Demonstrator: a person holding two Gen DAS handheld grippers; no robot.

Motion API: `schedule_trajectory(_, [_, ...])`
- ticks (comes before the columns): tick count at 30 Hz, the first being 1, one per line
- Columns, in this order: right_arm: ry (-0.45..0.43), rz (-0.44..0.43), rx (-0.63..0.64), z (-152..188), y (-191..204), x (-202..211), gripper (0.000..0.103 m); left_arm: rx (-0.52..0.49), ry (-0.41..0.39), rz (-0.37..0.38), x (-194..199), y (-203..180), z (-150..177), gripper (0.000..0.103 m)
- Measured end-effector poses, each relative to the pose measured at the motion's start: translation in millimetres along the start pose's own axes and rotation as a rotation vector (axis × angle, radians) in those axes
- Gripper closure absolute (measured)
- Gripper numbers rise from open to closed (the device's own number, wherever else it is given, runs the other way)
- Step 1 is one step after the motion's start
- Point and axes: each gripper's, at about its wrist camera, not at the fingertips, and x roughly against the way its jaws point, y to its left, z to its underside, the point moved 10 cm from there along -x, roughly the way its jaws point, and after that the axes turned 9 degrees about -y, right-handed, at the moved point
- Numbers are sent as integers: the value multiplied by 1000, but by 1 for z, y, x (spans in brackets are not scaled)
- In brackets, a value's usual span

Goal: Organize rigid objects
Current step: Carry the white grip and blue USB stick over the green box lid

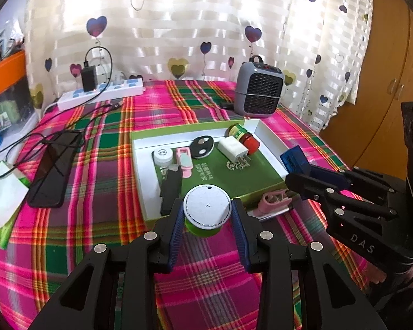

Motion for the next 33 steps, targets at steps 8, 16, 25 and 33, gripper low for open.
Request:
schedule_trajectory(8, [1, 2, 6, -11, -9, -9, 80, 2, 11, 3, -12, -3, -6, 70])
schedule_trajectory(16, [5, -4, -6, -19, -19, -17, 80, 7, 21, 13, -24, -5, -10, 70])
schedule_trajectory(25, [44, 10, -10, -23, -35, -39, 80, 23, 37, 23, -44, -8, -16, 70])
schedule_trajectory(33, [90, 22, 0, -19, -45, -62, 80, 34, 61, 24, -64, -7, -16, 70])
